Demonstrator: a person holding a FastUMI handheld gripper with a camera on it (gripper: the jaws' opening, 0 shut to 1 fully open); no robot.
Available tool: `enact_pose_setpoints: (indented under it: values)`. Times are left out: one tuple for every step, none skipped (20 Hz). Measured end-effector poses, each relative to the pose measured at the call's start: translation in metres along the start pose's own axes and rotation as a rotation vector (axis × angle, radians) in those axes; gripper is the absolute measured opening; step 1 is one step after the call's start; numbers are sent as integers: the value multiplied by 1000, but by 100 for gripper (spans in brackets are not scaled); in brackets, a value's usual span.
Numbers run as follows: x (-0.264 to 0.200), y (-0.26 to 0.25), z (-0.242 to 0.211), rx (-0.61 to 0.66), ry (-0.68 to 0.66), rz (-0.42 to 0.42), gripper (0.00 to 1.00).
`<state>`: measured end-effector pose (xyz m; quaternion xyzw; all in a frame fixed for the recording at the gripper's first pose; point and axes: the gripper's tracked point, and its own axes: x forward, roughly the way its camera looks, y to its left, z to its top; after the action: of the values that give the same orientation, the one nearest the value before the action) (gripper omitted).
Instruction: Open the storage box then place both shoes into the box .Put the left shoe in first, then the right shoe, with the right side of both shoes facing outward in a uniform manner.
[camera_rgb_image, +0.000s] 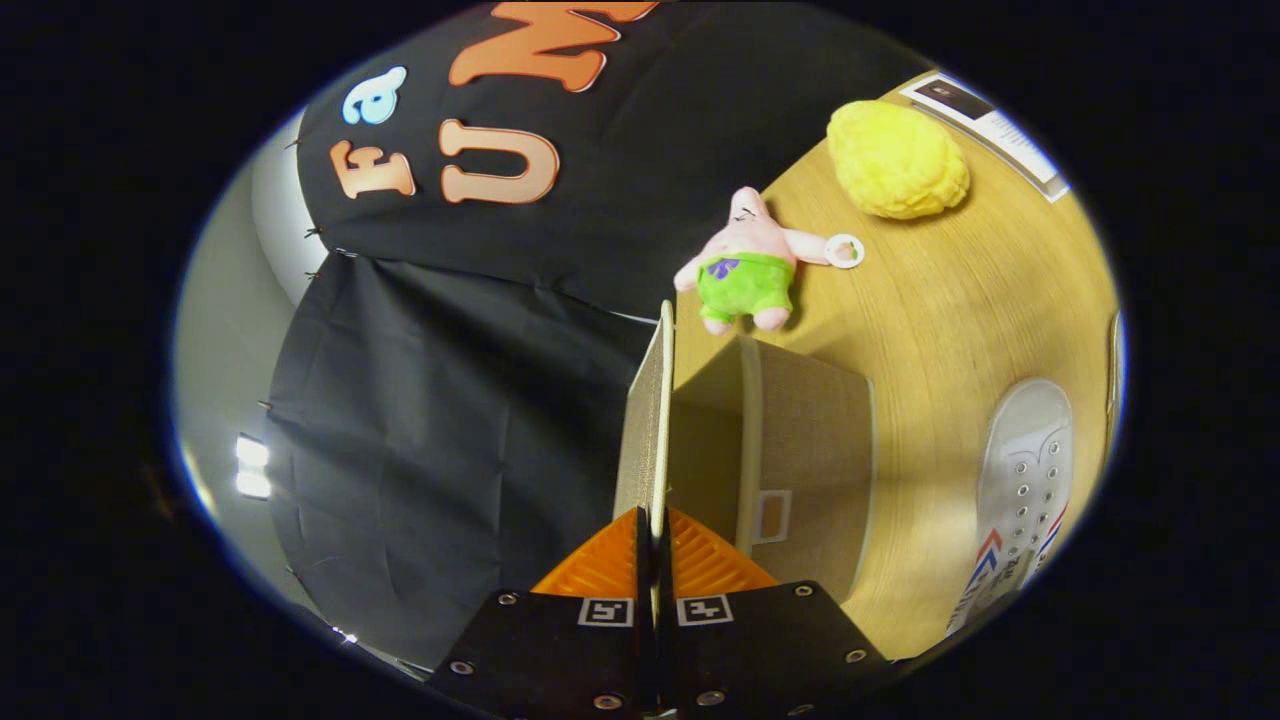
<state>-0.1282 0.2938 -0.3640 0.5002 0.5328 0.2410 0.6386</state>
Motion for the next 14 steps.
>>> enact_pose_setpoints:
  values:
    - [-2, 13, 4, -16, -7, 14, 2]
    - [0, 27, 7, -29, -13, 27, 2]
    - [1, 41, 8, -45, -14, 41, 3]
    - [5, 54, 10, -63, -17, 49, 3]
    - [10, 65, 11, -87, -13, 52, 4]
    - [17, 78, 10, -110, -8, 53, 5]
    - [23, 91, 8, -130, -4, 55, 5]
    - [32, 101, 7, -144, -1, 52, 5]
    - [39, 110, 4, -155, 1, 56, 6]
    - [49, 119, 1, -168, 5, 62, 7]
    - [59, 125, -6, -177, 15, 62, 7]
    - [72, 132, -9, -179, 21, 54, 7]
    - [83, 141, -13, -184, 26, 57, 8]
    - [93, 152, -18, -191, 30, 71, 9]
